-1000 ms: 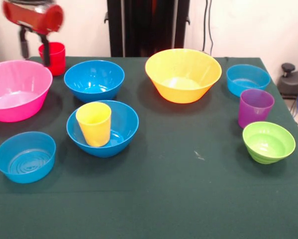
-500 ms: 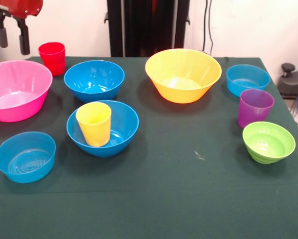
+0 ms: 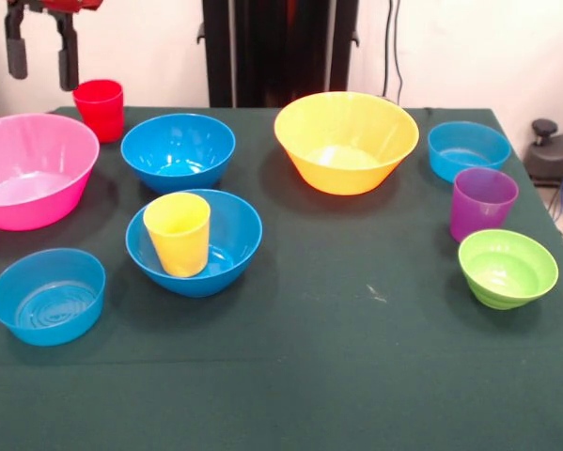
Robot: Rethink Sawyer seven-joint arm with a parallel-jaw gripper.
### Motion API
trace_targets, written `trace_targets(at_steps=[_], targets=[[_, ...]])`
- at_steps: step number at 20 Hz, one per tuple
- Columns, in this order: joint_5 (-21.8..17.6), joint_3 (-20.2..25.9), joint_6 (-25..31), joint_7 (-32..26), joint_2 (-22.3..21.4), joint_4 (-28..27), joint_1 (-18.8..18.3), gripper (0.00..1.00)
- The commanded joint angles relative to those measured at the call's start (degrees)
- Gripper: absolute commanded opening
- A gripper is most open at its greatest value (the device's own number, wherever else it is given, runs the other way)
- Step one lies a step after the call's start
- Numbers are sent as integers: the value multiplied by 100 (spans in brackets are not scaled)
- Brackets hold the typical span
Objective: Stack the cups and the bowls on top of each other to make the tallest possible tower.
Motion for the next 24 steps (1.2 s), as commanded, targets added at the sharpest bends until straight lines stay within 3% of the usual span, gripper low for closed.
trace_targets(at_steps=[1,8,24], targets=[[-429,493,421,-706,-224,569,320,100],[-492,189,236,-96,-341,745,776,100],[-607,-622,-766,941,130,979,1734,100]])
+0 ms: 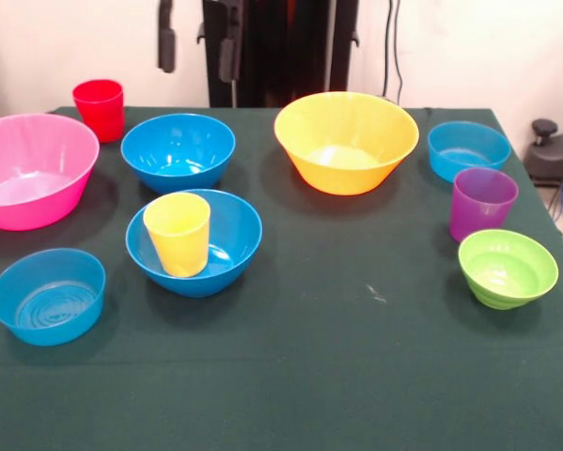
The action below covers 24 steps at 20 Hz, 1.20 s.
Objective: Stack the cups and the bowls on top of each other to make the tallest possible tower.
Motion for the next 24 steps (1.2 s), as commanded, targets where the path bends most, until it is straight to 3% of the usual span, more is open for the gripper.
trace_targets(at_steps=[1,9,15,24], targets=[[-449,-439,-645,985,484,626,443,100],[-224,-1074,-683,1393,606,498,1195,100],[-89,-1340,-659,1573,651,455,1539,100],[67,-1752,-235,1893,573,282,2135,100]])
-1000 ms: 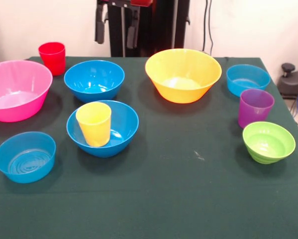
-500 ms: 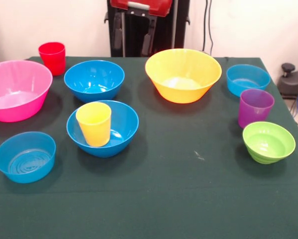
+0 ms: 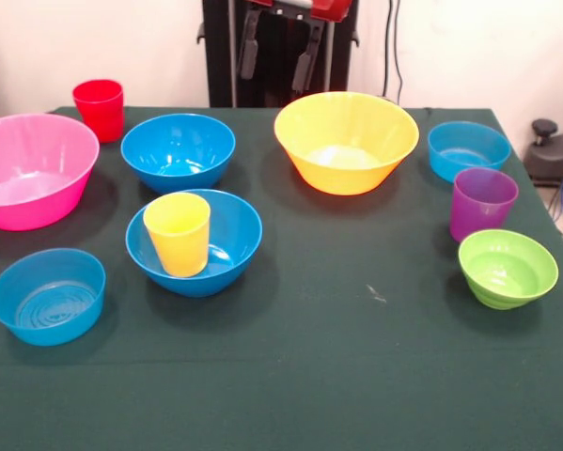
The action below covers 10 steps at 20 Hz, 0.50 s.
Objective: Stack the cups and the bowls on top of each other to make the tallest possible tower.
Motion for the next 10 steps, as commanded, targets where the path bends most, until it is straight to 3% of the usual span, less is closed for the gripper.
trace_targets(at_steps=[1,10], targets=[[86,-227,357,1127,282,135,372,100],[218,-554,175,1461,609,-7,837,100]])
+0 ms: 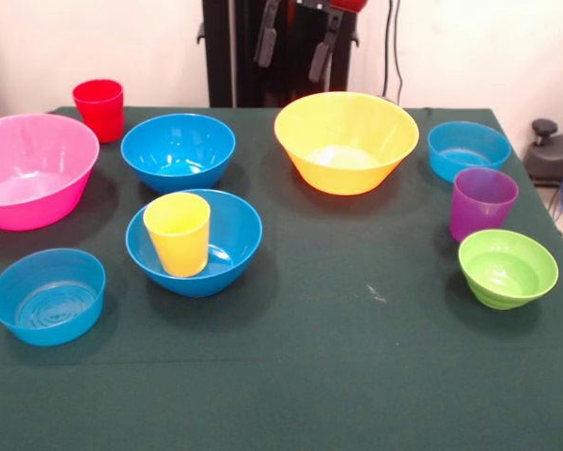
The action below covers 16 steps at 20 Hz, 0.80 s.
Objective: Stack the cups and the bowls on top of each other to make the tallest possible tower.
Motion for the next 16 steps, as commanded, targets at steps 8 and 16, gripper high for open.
trace_targets(at_steps=[8,16], targets=[[435,-434,-7,1670,1002,-94,803,100],[817,-765,-267,2402,1700,-389,1527,100]])
